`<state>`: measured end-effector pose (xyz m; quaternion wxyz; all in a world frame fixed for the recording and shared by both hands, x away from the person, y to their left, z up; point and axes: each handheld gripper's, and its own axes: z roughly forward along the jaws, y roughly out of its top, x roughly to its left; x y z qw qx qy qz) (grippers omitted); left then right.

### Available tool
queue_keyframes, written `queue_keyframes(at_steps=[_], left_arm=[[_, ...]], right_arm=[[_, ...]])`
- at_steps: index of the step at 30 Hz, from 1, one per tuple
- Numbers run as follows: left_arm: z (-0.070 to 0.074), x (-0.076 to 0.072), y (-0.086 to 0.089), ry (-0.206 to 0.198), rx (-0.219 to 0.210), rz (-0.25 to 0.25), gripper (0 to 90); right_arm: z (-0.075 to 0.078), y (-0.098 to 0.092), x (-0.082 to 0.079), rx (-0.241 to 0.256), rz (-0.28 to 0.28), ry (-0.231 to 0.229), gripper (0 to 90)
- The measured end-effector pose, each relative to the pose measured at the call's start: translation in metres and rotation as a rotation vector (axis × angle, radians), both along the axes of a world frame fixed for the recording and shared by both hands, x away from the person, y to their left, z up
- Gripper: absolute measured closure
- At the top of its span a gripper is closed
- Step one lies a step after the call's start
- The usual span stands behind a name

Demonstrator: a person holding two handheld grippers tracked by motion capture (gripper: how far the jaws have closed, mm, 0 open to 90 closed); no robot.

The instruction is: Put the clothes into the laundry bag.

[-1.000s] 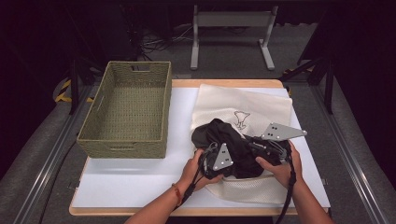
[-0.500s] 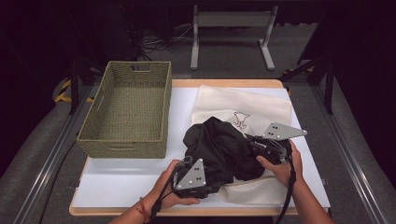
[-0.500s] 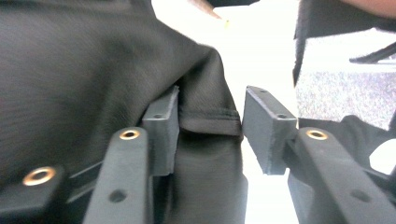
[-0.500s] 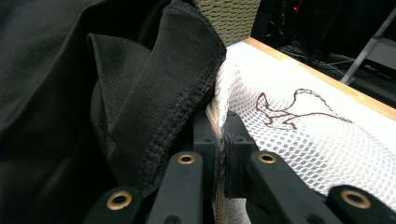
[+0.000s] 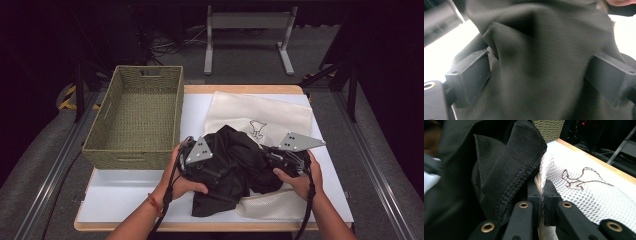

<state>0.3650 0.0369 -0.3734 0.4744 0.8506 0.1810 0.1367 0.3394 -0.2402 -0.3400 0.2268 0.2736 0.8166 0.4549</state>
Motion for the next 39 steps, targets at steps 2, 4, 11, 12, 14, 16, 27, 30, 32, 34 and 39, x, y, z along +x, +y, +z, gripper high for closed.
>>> queue_keyframes(at_steps=[2,4,11,12,14,16,27,30,32,34,39], left_arm=[[-0.004,0.002,-0.013,-0.017,0.061,-0.018,17.8],[-0.005,0.000,-0.018,-0.039,0.086,-0.026,29.6],[-0.020,-0.030,-0.027,-0.222,0.186,-0.158,64.7],[-0.022,-0.035,-0.030,-0.240,0.215,-0.199,65.0],[-0.027,-0.045,-0.038,-0.268,0.252,-0.248,65.3],[-0.029,-0.047,-0.047,-0.277,0.278,-0.229,65.3],[-0.032,-0.007,-0.067,-0.279,0.210,0.042,65.8],[-0.033,0.004,-0.066,-0.277,0.177,0.097,65.7],[-0.033,0.013,-0.059,-0.226,0.121,0.104,65.6],[-0.032,0.016,-0.055,-0.205,0.100,0.095,64.7],[-0.028,0.014,-0.040,-0.124,0.033,0.015,54.7]], right_arm=[[-0.001,0.000,0.000,-0.009,0.000,0.000,86.2],[-0.001,0.000,0.000,-0.016,-0.003,0.001,86.2],[0.000,-0.010,0.004,0.020,-0.053,0.007,86.0],[0.001,-0.011,0.004,0.027,-0.060,0.006,86.0],[0.003,-0.012,0.005,0.053,-0.063,0.001,86.1],[0.007,-0.011,0.004,0.063,-0.056,-0.014,86.3],[0.019,0.003,-0.014,0.095,0.072,-0.012,86.5],[0.017,0.003,-0.015,0.081,0.082,0.001,86.5],[0.016,0.003,-0.016,0.075,0.084,0.006,86.4],[0.013,0.003,-0.016,0.056,0.088,0.019,86.4],[0.004,0.003,-0.015,0.013,0.096,0.054,86.3]])
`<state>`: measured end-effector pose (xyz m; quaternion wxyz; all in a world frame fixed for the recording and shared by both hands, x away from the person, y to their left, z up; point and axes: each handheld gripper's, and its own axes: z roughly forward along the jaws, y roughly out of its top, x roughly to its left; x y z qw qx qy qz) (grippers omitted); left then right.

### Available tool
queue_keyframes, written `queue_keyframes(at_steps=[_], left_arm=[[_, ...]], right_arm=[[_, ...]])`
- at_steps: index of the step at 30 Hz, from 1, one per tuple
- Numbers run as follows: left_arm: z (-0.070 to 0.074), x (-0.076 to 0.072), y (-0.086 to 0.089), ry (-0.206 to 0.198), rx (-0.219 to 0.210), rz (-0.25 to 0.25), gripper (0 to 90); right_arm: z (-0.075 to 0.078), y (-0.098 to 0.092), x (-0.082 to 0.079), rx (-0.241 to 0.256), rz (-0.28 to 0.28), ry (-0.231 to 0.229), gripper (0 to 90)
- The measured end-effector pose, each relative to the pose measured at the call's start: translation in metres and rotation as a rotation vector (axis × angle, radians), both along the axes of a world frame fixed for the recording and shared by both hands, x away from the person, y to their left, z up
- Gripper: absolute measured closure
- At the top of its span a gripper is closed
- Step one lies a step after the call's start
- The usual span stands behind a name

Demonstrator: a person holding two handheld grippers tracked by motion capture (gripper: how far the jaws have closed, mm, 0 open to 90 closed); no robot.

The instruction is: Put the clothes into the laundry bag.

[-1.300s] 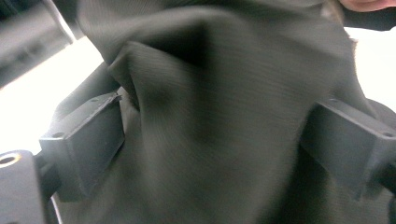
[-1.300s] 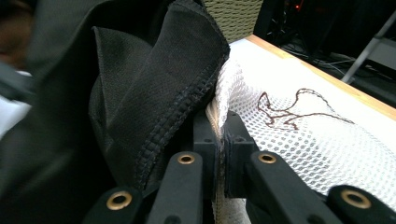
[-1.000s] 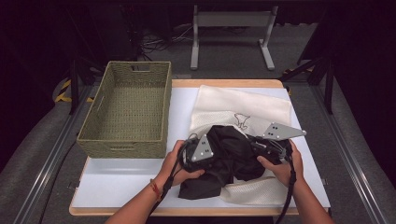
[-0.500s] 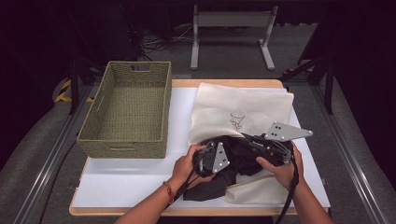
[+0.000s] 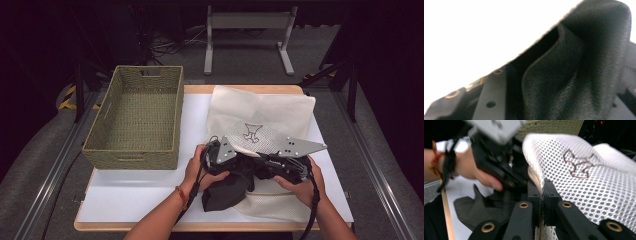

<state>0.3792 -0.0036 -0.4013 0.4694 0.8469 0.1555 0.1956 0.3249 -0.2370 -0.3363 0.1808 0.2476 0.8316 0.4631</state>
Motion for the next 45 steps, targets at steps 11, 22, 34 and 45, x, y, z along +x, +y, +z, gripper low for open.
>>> queue_keyframes(at_steps=[11,22,34,45], left_arm=[[0.014,-0.036,0.058,0.062,-0.069,-0.074,19.7],[-0.029,-0.074,0.070,0.202,0.150,-0.130,18.7],[-0.053,-0.068,0.065,0.251,0.176,-0.082,27.5],[-0.032,-0.065,0.074,0.156,0.115,-0.079,82.9]], right_arm=[[-0.006,0.001,0.001,-0.066,-0.005,0.016,86.1],[-0.014,0.002,-0.002,-0.120,-0.013,0.013,85.6],[-0.028,0.005,-0.007,-0.123,-0.014,0.001,85.2],[-0.029,0.006,-0.010,-0.119,0.004,-0.007,85.3]])
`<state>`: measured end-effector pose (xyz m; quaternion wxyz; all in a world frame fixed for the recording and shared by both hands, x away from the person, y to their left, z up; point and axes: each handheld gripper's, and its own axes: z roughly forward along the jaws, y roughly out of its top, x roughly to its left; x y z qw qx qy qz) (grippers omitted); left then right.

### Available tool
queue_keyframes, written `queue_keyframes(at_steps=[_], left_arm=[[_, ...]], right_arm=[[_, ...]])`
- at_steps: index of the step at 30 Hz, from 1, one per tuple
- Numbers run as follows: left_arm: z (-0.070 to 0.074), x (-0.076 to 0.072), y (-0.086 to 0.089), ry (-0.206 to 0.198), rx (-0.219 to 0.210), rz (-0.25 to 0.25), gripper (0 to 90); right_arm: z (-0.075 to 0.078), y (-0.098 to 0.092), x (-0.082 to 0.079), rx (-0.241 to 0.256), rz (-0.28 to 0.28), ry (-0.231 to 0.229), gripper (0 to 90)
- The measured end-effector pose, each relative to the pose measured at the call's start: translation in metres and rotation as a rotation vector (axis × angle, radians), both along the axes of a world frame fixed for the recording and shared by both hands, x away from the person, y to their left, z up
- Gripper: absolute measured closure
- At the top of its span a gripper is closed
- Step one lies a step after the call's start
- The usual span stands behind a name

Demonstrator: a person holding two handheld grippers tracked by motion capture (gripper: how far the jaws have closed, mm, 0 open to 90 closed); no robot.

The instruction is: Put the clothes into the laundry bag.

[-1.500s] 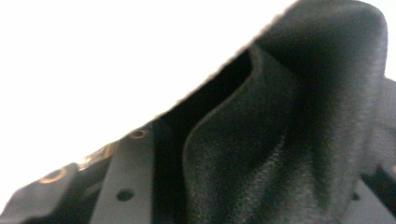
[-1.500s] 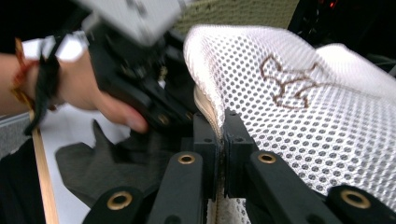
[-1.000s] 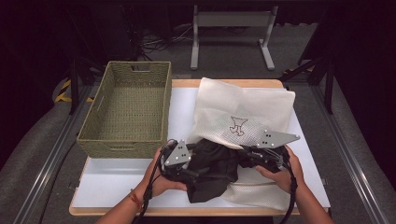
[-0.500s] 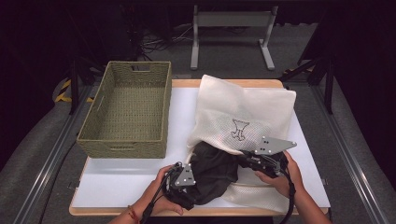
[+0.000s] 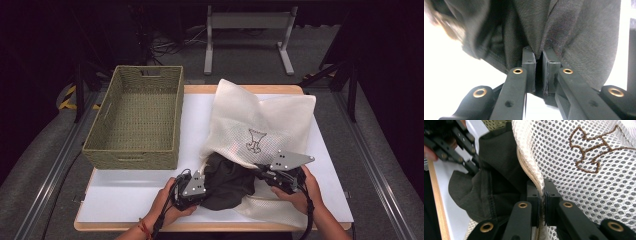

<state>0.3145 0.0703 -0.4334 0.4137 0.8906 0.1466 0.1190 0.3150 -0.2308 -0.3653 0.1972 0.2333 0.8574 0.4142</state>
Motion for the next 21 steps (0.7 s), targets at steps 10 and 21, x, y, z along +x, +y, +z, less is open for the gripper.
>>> queue_keyframes(at_steps=[10,21], left_arm=[[0.024,0.023,-0.029,-0.086,-0.097,0.040,83.0],[0.016,0.053,-0.077,-0.132,-0.147,0.077,83.1]], right_arm=[[0.012,0.002,-0.003,0.046,0.027,-0.006,85.4],[0.011,0.003,-0.005,0.054,0.057,0.018,85.4]])
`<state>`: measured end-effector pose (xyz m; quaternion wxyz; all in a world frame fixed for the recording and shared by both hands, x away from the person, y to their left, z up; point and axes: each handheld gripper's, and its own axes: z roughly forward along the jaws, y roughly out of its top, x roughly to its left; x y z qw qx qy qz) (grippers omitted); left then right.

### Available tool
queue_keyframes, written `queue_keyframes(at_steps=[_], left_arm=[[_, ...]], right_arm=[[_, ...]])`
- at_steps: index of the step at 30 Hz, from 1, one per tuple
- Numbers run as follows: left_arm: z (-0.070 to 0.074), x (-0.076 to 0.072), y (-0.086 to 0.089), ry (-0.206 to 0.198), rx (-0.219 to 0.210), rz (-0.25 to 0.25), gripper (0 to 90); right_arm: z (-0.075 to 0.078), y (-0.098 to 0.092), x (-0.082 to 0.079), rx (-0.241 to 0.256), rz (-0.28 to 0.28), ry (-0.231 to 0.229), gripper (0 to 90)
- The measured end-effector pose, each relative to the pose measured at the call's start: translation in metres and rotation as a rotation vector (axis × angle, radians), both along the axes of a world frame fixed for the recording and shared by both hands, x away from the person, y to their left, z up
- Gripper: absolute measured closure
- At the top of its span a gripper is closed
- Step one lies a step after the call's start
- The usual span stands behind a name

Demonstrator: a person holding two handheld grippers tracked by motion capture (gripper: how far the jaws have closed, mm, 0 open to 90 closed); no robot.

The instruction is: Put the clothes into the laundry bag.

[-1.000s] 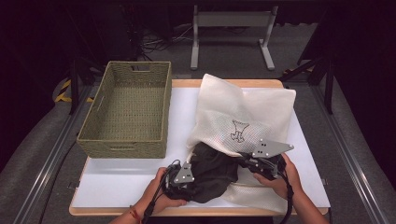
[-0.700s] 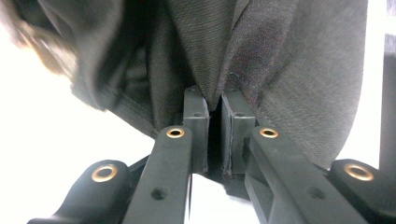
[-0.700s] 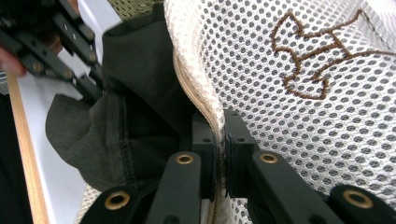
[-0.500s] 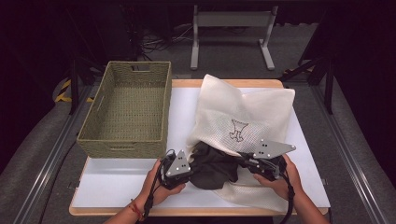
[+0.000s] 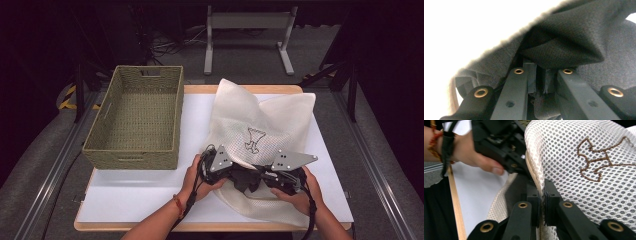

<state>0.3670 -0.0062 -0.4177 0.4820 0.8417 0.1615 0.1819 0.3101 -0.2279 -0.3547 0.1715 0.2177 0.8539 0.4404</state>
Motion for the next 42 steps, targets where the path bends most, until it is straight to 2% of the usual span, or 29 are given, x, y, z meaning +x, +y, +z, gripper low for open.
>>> queue_keyframes(at_steps=[2,3,6,7,8,9,10,15,16,17,18,20,22,23,25,27,28,30,33,36,38,40,42], left_arm=[[-0.004,0.006,-0.005,-0.016,0.003,0.018,83.1],[-0.006,0.010,-0.007,-0.013,-0.015,0.037,83.1],[-0.011,0.018,-0.008,-0.020,-0.028,0.073,83.1],[-0.011,0.018,-0.008,-0.020,-0.028,0.073,83.1],[-0.013,0.022,-0.009,-0.038,-0.018,0.097,83.1],[-0.013,0.022,-0.009,-0.038,-0.018,0.097,82.8],[-0.014,0.024,-0.008,-0.021,-0.025,0.101,82.8],[-0.011,0.018,0.002,0.022,-0.043,0.040,77.5],[-0.010,0.014,0.008,0.037,-0.040,0.014,73.5],[-0.010,0.014,0.008,0.037,-0.040,0.014,65.6],[-0.010,0.011,0.013,0.049,-0.036,0.003,65.6],[-0.008,0.005,0.021,0.063,-0.033,-0.017,56.6],[-0.007,-0.001,0.030,0.093,-0.030,-0.040,40.8],[-0.006,-0.002,0.033,0.112,-0.034,-0.065,36.6],[-0.007,-0.005,0.034,0.142,-0.024,-0.104,30.7],[-0.010,-0.010,0.026,0.140,0.014,-0.123,28.7],[-0.011,-0.011,0.022,0.134,0.026,-0.122,28.9],[-0.016,-0.010,0.011,0.112,0.076,-0.085,33.3],[-0.021,-0.002,-0.002,0.106,0.106,-0.023,47.8],[-0.023,0.008,-0.011,0.115,0.080,0.013,60.6],[-0.023,0.012,-0.017,0.117,0.059,0.021,65.7],[-0.022,0.012,-0.024,0.089,0.066,0.043,71.2],[-0.020,0.012,-0.025,0.065,0.046,0.053,76.5]], right_arm=[[-0.002,0.000,0.001,0.003,0.000,0.014,85.4],[-0.003,0.000,0.002,0.002,0.002,0.017,85.4],[-0.008,0.002,0.003,-0.011,0.006,0.033,85.4],[-0.008,0.002,0.003,-0.011,0.006,0.033,85.4],[-0.011,0.001,0.005,-0.022,-0.008,0.041,85.4],[-0.011,0.001,0.005,-0.022,-0.008,0.041,85.4],[-0.012,0.000,0.006,-0.022,-0.013,0.048,85.3],[-0.016,-0.002,0.008,-0.061,-0.048,0.039,85.3],[-0.017,-0.003,0.008,-0.058,-0.048,0.045,85.3],[-0.017,-0.003,0.008,-0.058,-0.048,0.045,85.3],[-0.018,-0.003,0.008,-0.058,-0.049,0.044,85.3],[-0.018,-0.004,0.008,-0.057,-0.050,0.041,85.3],[-0.017,-0.004,0.008,-0.050,-0.054,0.037,85.3],[-0.017,-0.004,0.008,-0.046,-0.055,0.038,85.4],[-0.017,-0.004,0.007,-0.049,-0.054,0.037,85.3],[-0.017,-0.003,0.006,-0.048,-0.049,0.040,85.3],[-0.016,-0.003,0.006,-0.047,-0.047,0.038,85.3],[-0.016,-0.003,0.006,-0.046,-0.042,0.040,85.3],[-0.016,-0.003,0.005,-0.045,-0.034,0.044,85.3],[-0.019,-0.003,0.005,-0.043,-0.028,0.058,85.1],[-0.022,-0.003,0.006,-0.048,-0.024,0.070,85.0],[-0.025,-0.004,0.009,-0.050,-0.031,0.085,85.0],[-0.028,-0.007,0.012,-0.029,-0.040,0.116,85.1]])
